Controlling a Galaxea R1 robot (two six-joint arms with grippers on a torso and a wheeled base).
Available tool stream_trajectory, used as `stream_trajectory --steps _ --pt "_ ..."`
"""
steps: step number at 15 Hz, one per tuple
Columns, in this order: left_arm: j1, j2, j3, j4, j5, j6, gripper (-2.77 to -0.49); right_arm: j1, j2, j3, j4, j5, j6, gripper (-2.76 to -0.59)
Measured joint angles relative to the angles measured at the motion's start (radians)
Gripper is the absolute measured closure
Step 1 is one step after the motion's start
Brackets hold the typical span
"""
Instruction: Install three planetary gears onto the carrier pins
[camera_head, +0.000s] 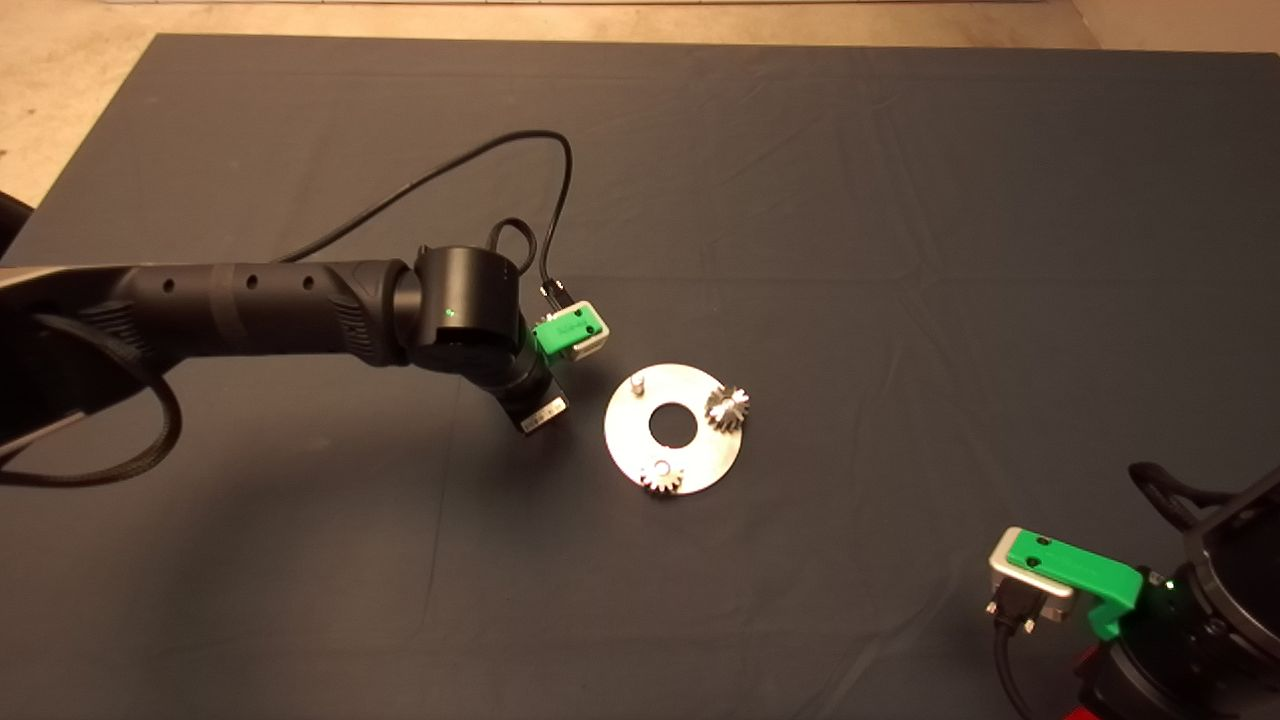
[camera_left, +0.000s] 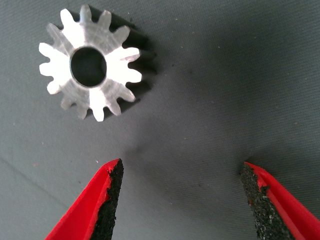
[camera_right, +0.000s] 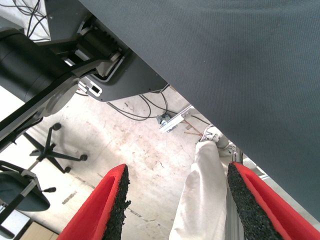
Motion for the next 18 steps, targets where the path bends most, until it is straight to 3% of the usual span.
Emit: stream_trajectory --steps 2,5,9,12,14,16,18 --pt "-0.007 0.0 -0.024 -0.023 -0.014 0.034 -1.6 0.0 0.0 0.0 0.0 0.0 0.0 -1.44" --pt "-0.022 0.0 -0.058 -0.041 -0.016 0.06 -1.6 -0.003 0.001 0.0 0.0 0.0 0.0 -1.44" --pt "-0.06 0.021 -0.172 -0.112 0.005 0.115 -1.6 -0.006 0.006 0.0 0.0 0.0 0.0 -1.44" --pt "-0.081 0.057 -0.244 -0.146 0.013 0.14 -1.6 -0.006 0.006 0.0 0.0 0.0 0.0 -1.44" --pt "-0.1 0.081 -0.274 -0.188 0.012 0.148 -1.6 -0.006 0.006 0.0 0.0 0.0 0.0 -1.44" --pt "-0.118 0.106 -0.299 -0.248 0.012 0.154 -1.6 -0.006 0.006 -0.003 0.0 0.0 -0.001 -1.44" --pt "-0.129 0.122 -0.319 -0.285 0.011 0.159 -1.6 -0.006 0.006 -0.012 0.0 0.0 -0.001 -1.44"
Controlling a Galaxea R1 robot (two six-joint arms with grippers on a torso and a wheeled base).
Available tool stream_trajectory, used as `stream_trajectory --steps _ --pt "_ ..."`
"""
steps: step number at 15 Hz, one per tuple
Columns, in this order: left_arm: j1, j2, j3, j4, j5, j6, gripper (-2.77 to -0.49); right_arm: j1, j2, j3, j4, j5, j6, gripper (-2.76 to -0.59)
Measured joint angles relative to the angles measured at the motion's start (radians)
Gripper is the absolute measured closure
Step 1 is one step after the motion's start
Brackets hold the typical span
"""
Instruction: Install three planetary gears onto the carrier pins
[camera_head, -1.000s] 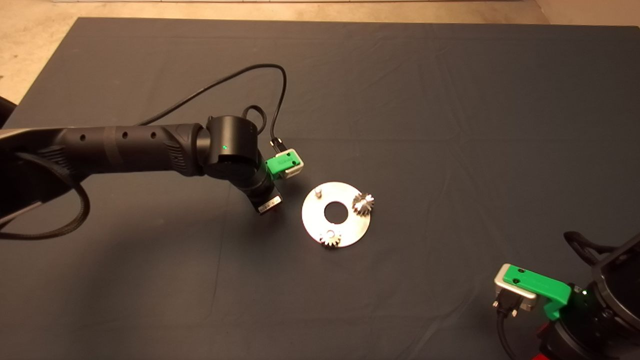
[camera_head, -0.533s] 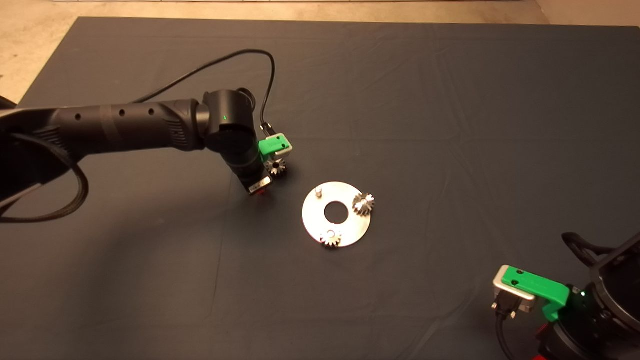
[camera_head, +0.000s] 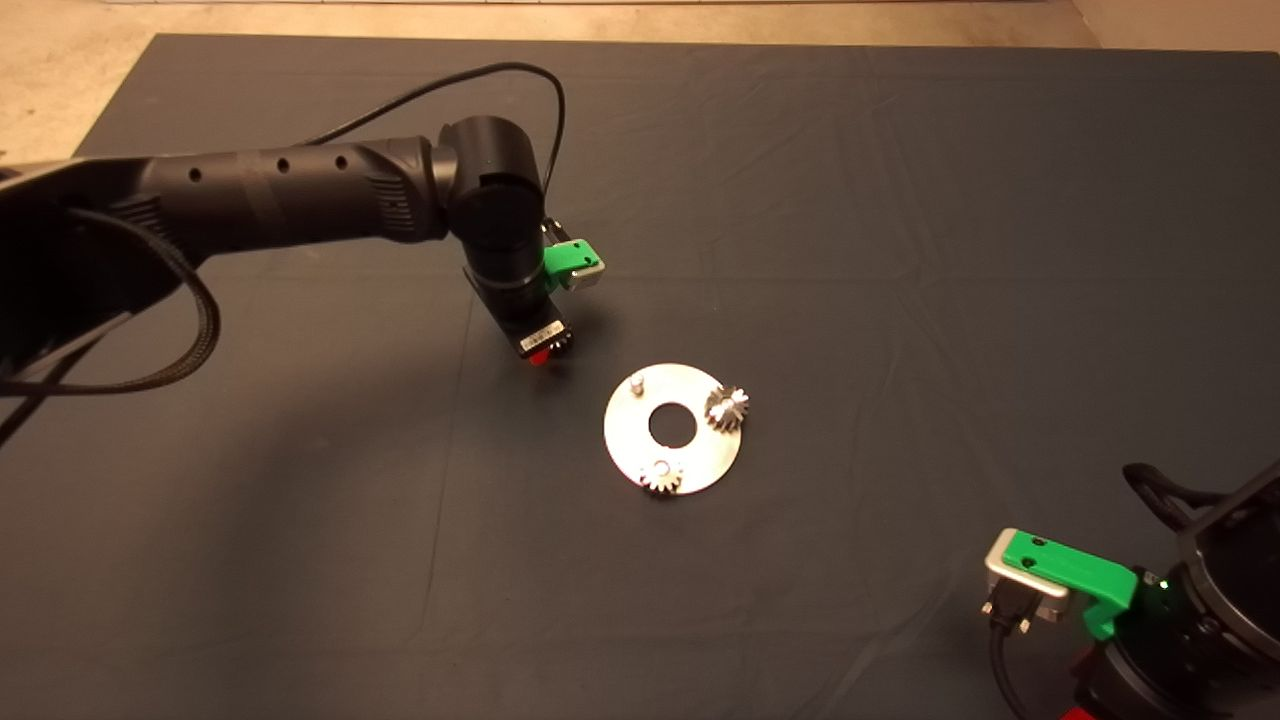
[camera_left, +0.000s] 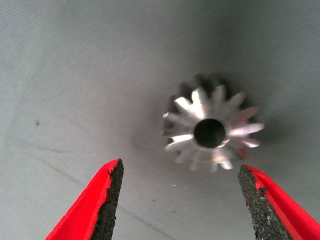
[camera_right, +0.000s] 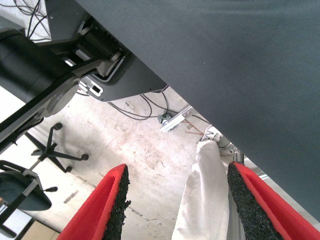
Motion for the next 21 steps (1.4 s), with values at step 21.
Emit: stream_trajectory --steps 21 --pt "-0.011 -0.065 -0.04 -0.171 -0.144 -0.083 -1.6 0.001 0.0 -0.012 0.0 0.0 -0.003 -1.44"
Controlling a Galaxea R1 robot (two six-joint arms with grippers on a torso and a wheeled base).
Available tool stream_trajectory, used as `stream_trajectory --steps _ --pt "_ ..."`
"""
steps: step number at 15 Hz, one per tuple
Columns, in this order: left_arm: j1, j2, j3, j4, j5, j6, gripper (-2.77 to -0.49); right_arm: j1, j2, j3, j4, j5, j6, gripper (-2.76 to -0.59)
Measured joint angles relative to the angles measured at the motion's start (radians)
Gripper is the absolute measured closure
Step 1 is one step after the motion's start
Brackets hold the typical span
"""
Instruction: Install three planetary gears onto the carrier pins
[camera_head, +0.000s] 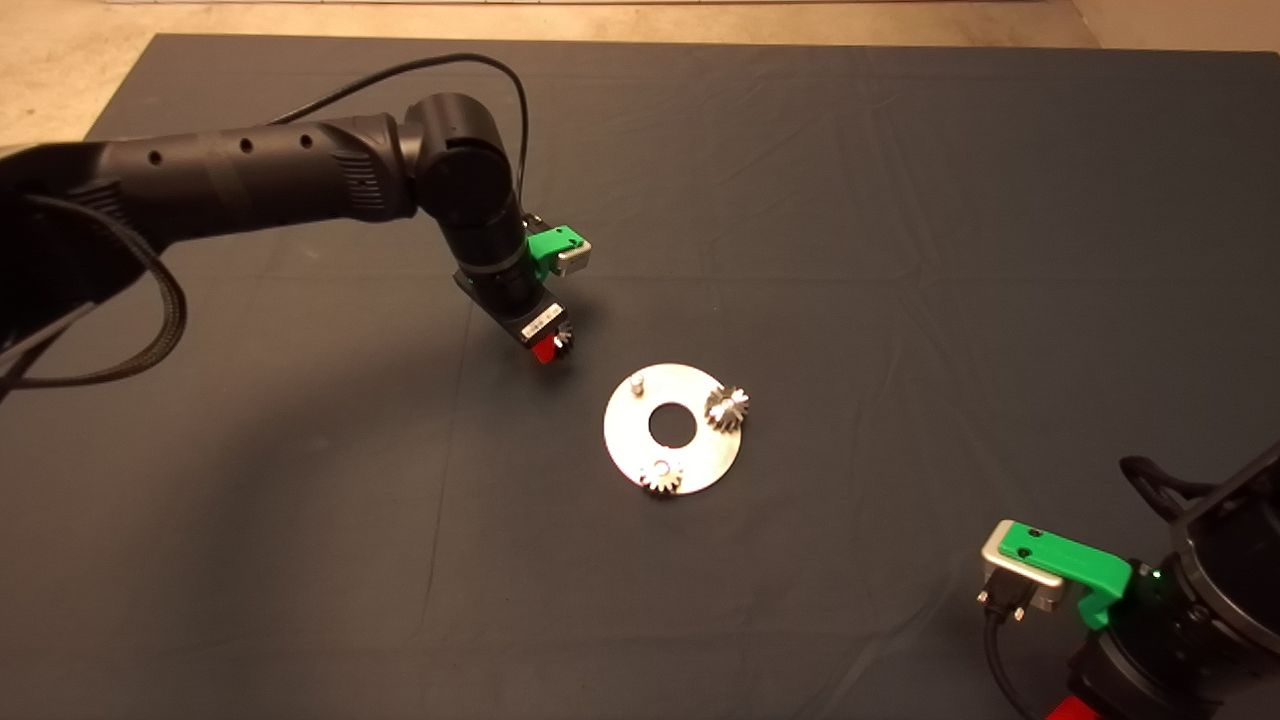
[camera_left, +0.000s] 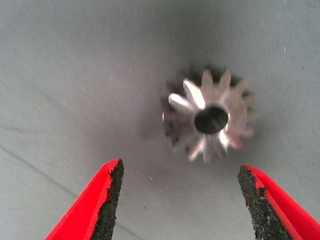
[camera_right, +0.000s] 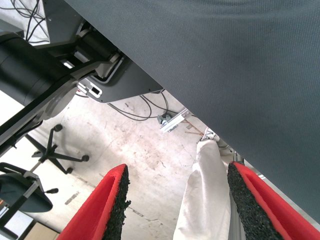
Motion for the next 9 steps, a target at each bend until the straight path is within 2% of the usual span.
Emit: stream_trajectory --steps 2,5,7,8,9 --pt "0.0 -0.01 0.0 -0.016 -0.008 -0.005 -1.6 0.0 0.0 0.0 0.0 0.0 0.0 -1.44" --pt "0.0 -0.027 0.003 -0.02 -0.039 -0.007 -1.6 0.0 0.0 0.0 0.0 0.0 0.0 -1.44" --pt "0.0 -0.028 0.003 -0.021 -0.052 -0.017 -1.6 0.0 0.0 0.0 0.0 0.0 0.001 -1.44" --pt "0.0 -0.028 0.003 -0.022 -0.07 -0.021 -1.6 0.002 0.0 0.0 0.0 0.0 0.001 -1.44" --pt "0.0 -0.029 0.003 -0.023 -0.098 -0.026 -1.6 0.002 0.0 0.0 0.0 0.0 0.001 -1.44"
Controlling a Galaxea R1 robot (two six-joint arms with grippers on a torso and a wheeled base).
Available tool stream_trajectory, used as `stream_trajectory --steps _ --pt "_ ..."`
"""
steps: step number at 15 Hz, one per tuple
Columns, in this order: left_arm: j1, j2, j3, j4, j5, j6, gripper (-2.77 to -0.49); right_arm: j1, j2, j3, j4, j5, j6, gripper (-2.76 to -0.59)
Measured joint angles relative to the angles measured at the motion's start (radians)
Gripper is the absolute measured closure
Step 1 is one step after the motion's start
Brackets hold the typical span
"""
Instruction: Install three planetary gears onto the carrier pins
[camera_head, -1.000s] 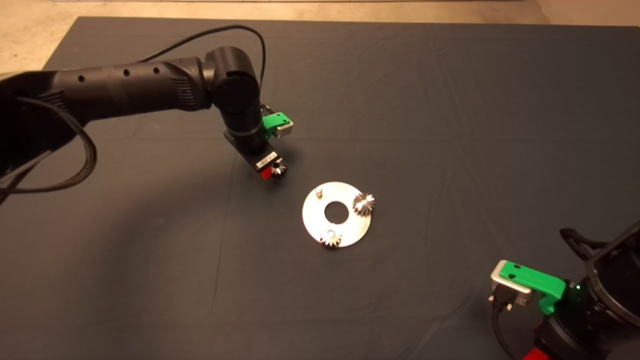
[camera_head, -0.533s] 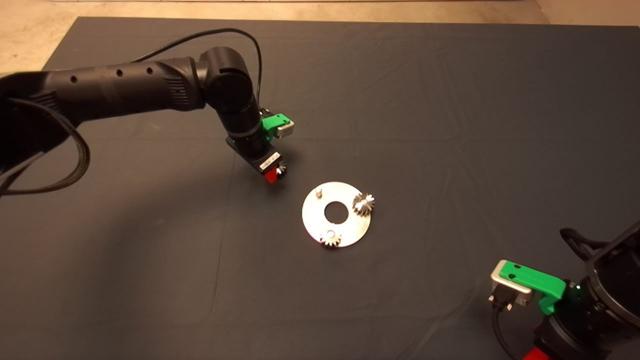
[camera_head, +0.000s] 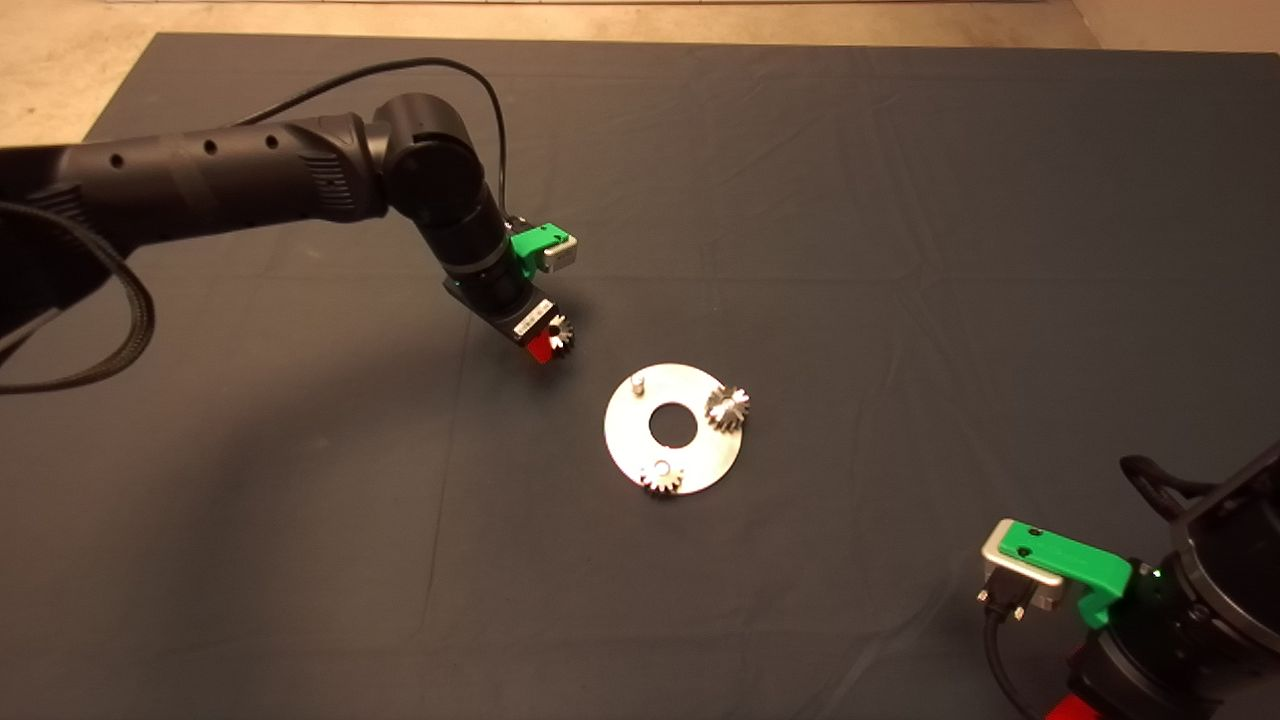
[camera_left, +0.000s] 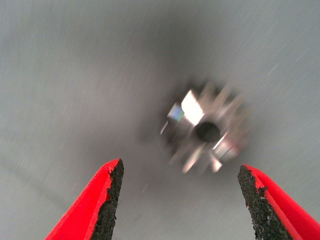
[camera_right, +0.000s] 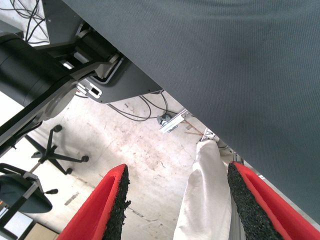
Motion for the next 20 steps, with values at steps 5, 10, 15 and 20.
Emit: stream_trajectory --steps 5,10,15,20 --pt "0.0 0.002 0.014 -0.001 -0.045 -0.022 -1.6 0.0 -0.001 0.0 0.0 0.0 0.001 -1.44" --pt "0.0 -0.007 0.049 -0.001 -0.049 -0.022 -1.6 0.003 -0.002 0.0 0.0 0.0 0.002 -1.44" --pt "0.0 -0.032 0.081 -0.003 -0.051 -0.023 -1.6 0.027 -0.002 0.0 0.0 0.0 0.003 -1.44" --pt "0.0 -0.037 0.091 0.0 -0.071 -0.024 -1.6 0.044 -0.003 0.0 0.0 0.0 0.003 -1.44"
